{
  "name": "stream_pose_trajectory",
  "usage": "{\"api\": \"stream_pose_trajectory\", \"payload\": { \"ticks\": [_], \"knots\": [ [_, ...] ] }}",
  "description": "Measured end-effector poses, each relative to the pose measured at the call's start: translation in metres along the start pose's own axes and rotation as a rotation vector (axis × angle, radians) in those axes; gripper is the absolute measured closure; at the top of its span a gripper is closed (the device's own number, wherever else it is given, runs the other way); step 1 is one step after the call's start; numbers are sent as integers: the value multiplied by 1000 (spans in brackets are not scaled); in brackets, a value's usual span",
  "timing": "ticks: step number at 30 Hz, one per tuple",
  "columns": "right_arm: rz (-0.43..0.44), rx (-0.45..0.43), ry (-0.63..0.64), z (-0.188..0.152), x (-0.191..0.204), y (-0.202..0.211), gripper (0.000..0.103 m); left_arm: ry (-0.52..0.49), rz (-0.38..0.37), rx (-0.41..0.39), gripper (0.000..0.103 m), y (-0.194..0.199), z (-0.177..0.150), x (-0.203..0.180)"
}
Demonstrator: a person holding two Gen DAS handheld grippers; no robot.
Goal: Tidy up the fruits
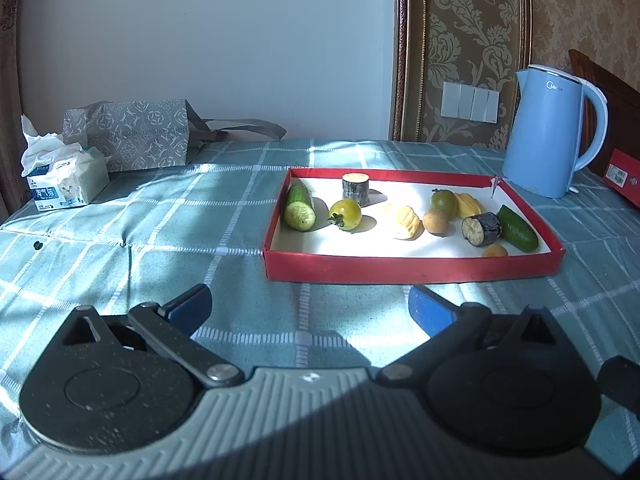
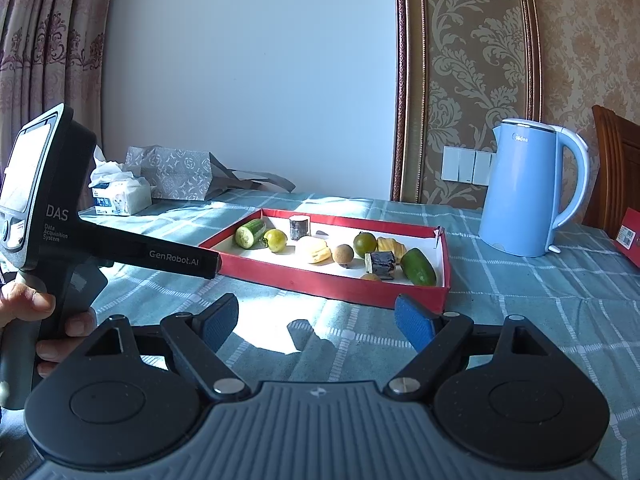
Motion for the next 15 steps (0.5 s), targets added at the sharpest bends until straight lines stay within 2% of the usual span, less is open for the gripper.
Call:
{"api": "stream_pose_trajectory", "payload": {
  "ticks": [15],
  "knots": [
    [6, -1, -8, -1, 1, 0, 17, -34, 9, -2, 0, 1, -2, -4]
  ]
}}
Point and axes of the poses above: each gripper's, at about its wrist camera, not at the fingertips, and y roughly against the way its jaws point, x to its left, z to its top, the point moved 2 cm from there along -y, roughly the way its jaws point, and after that the axes turned 12 degrees about y, right-handed, at the moved point
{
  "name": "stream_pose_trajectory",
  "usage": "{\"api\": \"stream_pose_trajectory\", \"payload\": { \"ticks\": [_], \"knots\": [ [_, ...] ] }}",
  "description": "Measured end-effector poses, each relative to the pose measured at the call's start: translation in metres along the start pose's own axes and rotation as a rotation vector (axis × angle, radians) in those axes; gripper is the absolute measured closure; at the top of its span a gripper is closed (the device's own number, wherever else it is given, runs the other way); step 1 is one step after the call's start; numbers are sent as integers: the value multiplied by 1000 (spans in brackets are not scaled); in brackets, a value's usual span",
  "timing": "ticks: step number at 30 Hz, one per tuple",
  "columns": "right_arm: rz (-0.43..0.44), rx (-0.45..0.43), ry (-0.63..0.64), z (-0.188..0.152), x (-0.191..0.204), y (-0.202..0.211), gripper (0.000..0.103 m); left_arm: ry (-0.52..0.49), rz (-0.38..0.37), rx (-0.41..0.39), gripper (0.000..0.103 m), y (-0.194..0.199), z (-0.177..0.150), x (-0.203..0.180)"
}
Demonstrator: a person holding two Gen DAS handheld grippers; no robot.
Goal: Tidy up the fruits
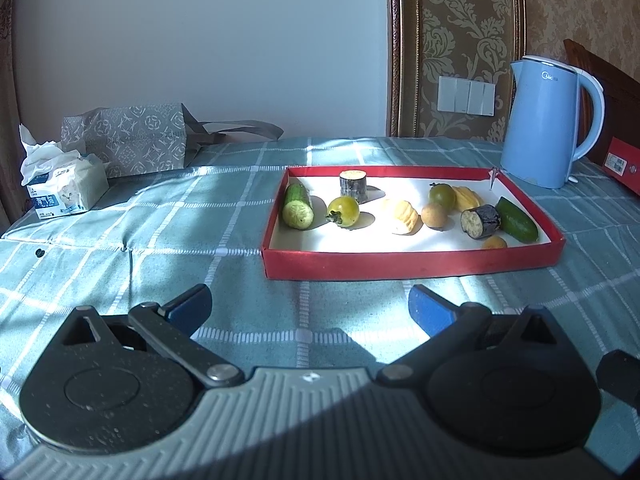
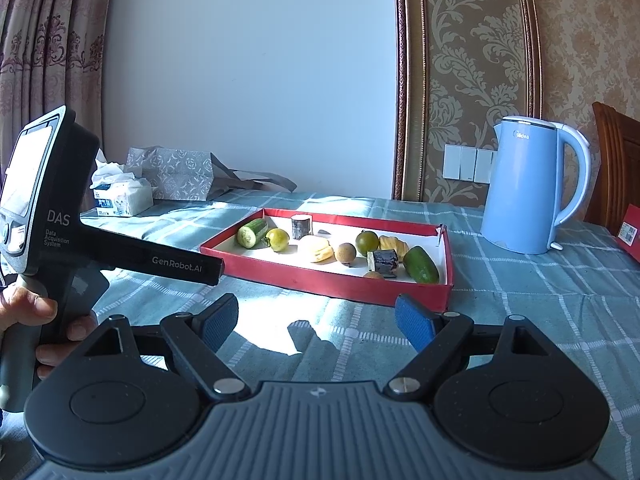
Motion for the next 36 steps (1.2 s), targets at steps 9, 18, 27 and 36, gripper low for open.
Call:
{"api": "stream_pose_trajectory", "payload": {
  "ticks": [9, 18, 27, 36],
  "knots": [
    [5, -4, -2, 0, 0, 2, 17, -8, 2, -1, 0, 1, 0, -2],
    [5, -6, -3, 1, 0, 3, 17, -6, 0, -4, 0, 2, 1, -2],
    [8, -8, -2, 1, 1, 3, 17, -4, 0, -7, 0, 3, 2, -2],
    [8, -8, -1, 0, 2, 4, 17, -4, -5, -3, 0, 2, 2, -3]
  ]
}}
Point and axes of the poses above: each gripper's, at about its wrist camera, not at the fingertips, and y roughly against the way its jaws point, x to its left, z to its top, the point moved 2 cm from there along -y, roughly the way its jaws point, and after that the axes turned 12 degrees about y, right-handed, at the moved point
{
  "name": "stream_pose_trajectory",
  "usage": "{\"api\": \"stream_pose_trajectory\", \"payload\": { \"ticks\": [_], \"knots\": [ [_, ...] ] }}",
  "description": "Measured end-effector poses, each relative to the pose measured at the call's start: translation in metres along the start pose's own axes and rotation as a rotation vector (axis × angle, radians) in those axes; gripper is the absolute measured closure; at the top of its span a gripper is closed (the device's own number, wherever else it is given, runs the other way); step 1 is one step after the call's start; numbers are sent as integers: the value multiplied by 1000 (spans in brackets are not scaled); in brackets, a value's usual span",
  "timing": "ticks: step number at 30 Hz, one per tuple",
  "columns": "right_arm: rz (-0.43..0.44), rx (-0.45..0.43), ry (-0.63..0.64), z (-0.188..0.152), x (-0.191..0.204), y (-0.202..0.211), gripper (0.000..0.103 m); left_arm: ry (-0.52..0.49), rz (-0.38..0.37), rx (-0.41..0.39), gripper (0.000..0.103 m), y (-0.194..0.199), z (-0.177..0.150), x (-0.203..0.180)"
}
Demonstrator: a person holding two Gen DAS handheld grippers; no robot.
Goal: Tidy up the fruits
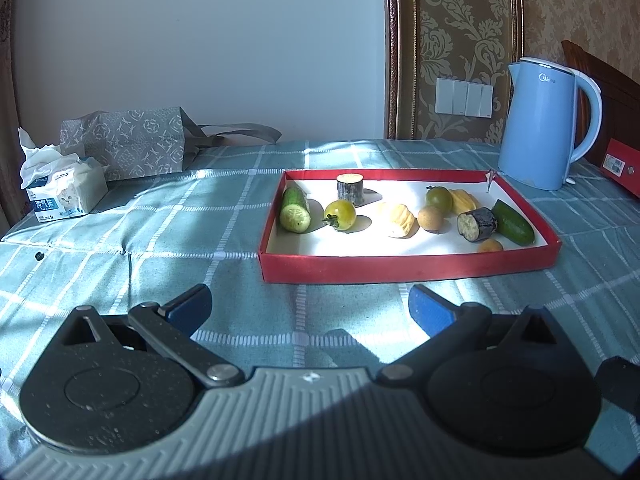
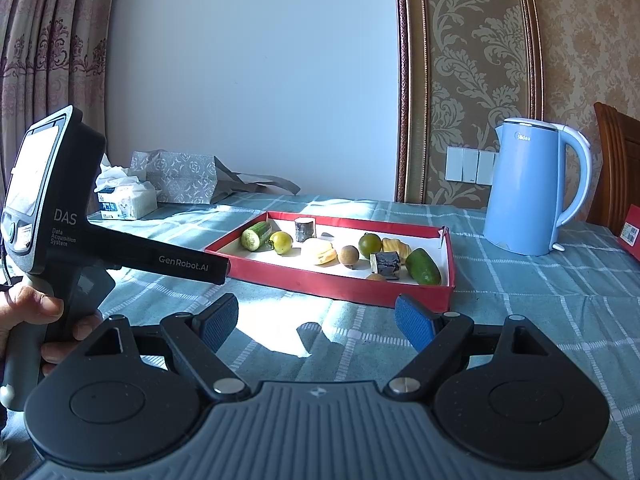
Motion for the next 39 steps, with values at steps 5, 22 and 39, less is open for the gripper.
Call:
{"api": "stream_pose_trajectory", "payload": {
  "ticks": [5, 22, 39],
  "knots": [
    [0, -1, 0, 0, 0, 0, 17, 0, 1, -1, 0, 0, 0, 0],
    [3, 2, 1, 1, 0, 0, 17, 4, -6, 0, 0, 0, 1, 0],
    [6, 4, 10, 1, -1, -1, 17, -3, -1, -6, 0, 0, 1, 0]
  ]
}}
Point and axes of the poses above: each gripper's, at about its wrist camera, not at the fingertips, and y roughly against the way its jaws point, x to its left, z to its top, the point moved 2 cm from there along -y, roughly the way its jaws point, and after that the axes turned 12 degrees about y, right-handed, at the moved point
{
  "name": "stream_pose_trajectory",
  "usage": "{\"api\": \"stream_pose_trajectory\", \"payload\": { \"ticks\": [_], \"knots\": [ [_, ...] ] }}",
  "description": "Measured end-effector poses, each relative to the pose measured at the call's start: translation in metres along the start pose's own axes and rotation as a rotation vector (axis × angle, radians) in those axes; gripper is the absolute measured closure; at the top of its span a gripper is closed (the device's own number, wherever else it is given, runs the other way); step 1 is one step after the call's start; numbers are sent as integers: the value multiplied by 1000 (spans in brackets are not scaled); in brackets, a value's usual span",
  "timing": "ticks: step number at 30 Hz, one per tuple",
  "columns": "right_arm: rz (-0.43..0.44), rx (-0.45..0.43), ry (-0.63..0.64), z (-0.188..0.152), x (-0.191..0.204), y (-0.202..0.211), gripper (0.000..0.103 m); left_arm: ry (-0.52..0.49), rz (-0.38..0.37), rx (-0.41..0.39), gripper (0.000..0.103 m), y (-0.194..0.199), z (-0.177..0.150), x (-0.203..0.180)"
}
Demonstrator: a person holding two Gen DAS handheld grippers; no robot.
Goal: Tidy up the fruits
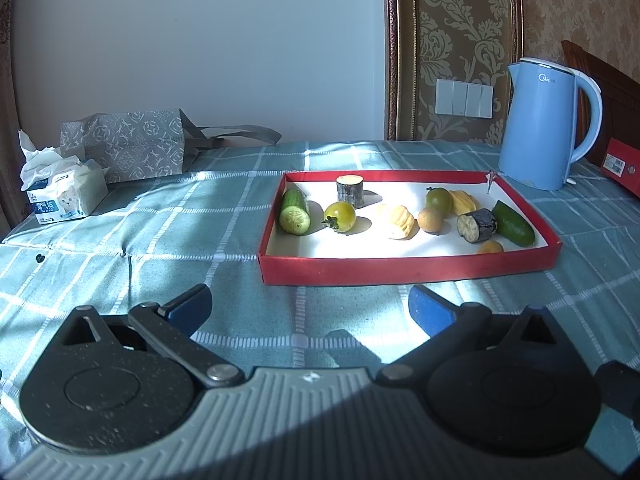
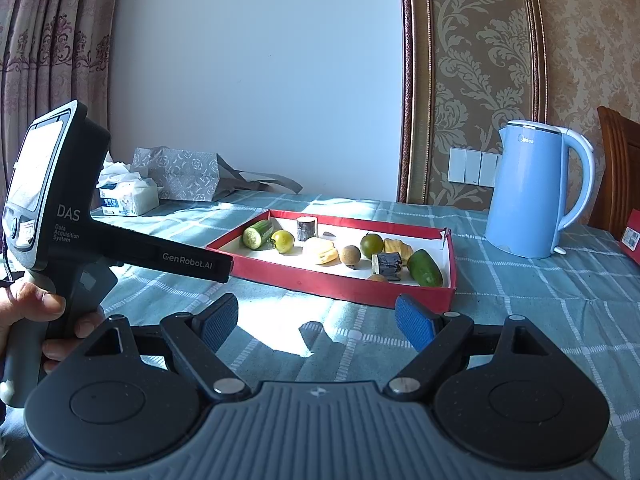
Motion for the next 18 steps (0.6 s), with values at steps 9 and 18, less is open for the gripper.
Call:
{"api": "stream_pose_trajectory", "payload": {
  "ticks": [9, 18],
  "knots": [
    [1, 0, 2, 0, 0, 0, 17, 5, 4, -8, 0, 0, 2, 0],
    [2, 0, -2, 0, 0, -1, 17, 11, 6, -10, 0, -1, 1, 1]
  ]
}}
Point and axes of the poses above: each gripper's, at about its wrist camera, not at the fingertips, and y roughly against the way its jaws point, x to its left, z to its top, the point moved 2 cm from there along -y, roughly the way its jaws point, and after that the axes turned 12 degrees about y, right-handed, at the moved point
